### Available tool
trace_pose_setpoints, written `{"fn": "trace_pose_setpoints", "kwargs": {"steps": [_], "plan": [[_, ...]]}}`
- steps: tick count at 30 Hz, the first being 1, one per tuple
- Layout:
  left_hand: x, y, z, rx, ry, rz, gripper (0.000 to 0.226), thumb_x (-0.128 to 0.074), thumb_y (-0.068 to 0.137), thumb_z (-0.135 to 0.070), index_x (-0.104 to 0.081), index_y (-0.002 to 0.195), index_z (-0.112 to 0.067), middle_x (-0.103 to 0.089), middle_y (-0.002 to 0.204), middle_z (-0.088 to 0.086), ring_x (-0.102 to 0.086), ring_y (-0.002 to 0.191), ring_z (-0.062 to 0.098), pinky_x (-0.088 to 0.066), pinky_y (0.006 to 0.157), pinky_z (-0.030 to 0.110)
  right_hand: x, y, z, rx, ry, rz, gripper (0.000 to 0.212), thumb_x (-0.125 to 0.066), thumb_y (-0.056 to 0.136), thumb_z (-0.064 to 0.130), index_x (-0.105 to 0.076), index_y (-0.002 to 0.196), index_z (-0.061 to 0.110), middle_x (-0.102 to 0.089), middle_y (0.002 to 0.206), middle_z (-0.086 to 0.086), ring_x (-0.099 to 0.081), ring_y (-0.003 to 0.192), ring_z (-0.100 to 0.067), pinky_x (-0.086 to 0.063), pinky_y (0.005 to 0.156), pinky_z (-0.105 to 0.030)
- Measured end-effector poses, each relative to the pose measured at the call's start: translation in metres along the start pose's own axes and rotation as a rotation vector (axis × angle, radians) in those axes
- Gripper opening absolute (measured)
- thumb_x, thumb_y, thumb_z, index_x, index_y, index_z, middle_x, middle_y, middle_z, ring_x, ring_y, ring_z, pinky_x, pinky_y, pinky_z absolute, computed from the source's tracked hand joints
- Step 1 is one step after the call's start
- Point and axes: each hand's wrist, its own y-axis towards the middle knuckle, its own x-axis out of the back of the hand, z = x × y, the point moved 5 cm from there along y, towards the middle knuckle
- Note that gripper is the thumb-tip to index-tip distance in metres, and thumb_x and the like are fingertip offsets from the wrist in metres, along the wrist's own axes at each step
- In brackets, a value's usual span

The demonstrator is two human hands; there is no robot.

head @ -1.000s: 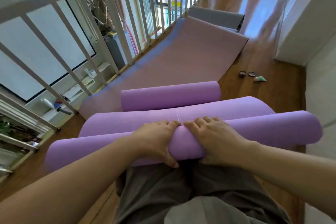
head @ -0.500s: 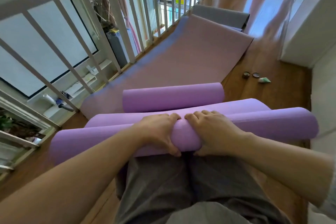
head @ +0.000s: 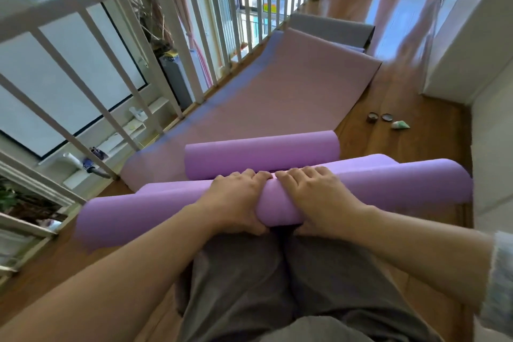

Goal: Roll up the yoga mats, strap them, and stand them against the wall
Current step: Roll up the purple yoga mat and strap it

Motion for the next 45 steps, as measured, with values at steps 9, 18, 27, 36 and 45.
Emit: {"fn": "trace_pose_setpoints", "kwargs": {"steps": [9,18,27,36,45], "plan": [[-0.002,-0.01,-0.009,0.008,0.189,-0.209,0.092,-0.063,0.067,-0.062,-0.027,0.145,-0.028,-0.05,0.132,-0.002,-0.055,0.11,0.022,-0.042,0.09,0.035,0.01,0.013,-0.014,0.029,0.073,0.02,0.07,-0.07,0.066,0.053,-0.047,0.123,0.02,-0.061,0.111,0.002,-0.06,0.098,-0.02,-0.051,0.084,-0.035],[0.045,-0.056,-0.034,-0.075,0.139,-0.226,0.089,-0.064,0.072,-0.06,-0.024,0.143,-0.026,-0.05,0.126,-0.004,-0.055,0.107,0.018,-0.045,0.092,0.033,0.064,-0.028,0.001,0.126,0.131,0.028,0.061,-0.069,0.062,0.06,-0.049,0.11,0.027,-0.061,0.095,0.012,-0.06,0.082,-0.01,-0.05,0.069,-0.027],[-0.01,-0.061,-0.04,-0.079,0.115,-0.034,0.092,-0.063,0.071,-0.062,-0.021,0.144,-0.027,-0.044,0.133,0.0,-0.049,0.116,0.023,-0.04,0.098,0.038,0.01,-0.047,0.021,0.076,0.16,0.123,0.071,-0.067,0.065,0.056,-0.047,0.122,0.02,-0.059,0.115,0.002,-0.057,0.1,-0.02,-0.047,0.086,-0.033],[-0.002,-0.04,-0.026,-0.065,0.089,-0.043,0.1,-0.061,0.069,-0.072,-0.017,0.146,-0.028,-0.033,0.142,-0.003,-0.043,0.124,0.019,-0.038,0.102,0.036,-0.002,0.016,-0.008,0.073,0.475,0.611,0.092,-0.085,0.058,0.054,-0.042,0.135,0.025,-0.052,0.125,0.006,-0.049,0.112,-0.016,-0.042,0.102,-0.037],[0.003,-0.015,-0.009,-0.023,-0.095,0.096,0.099,-0.073,0.061,-0.065,-0.028,0.142,-0.031,-0.046,0.129,-0.007,-0.05,0.113,0.015,-0.045,0.092,0.032,0.01,-0.016,0.001,0.059,0.11,0.089,0.094,-0.071,0.066,0.064,-0.031,0.141,0.024,-0.048,0.135,0.004,-0.048,0.118,-0.017,-0.042,0.1,-0.035]]}}
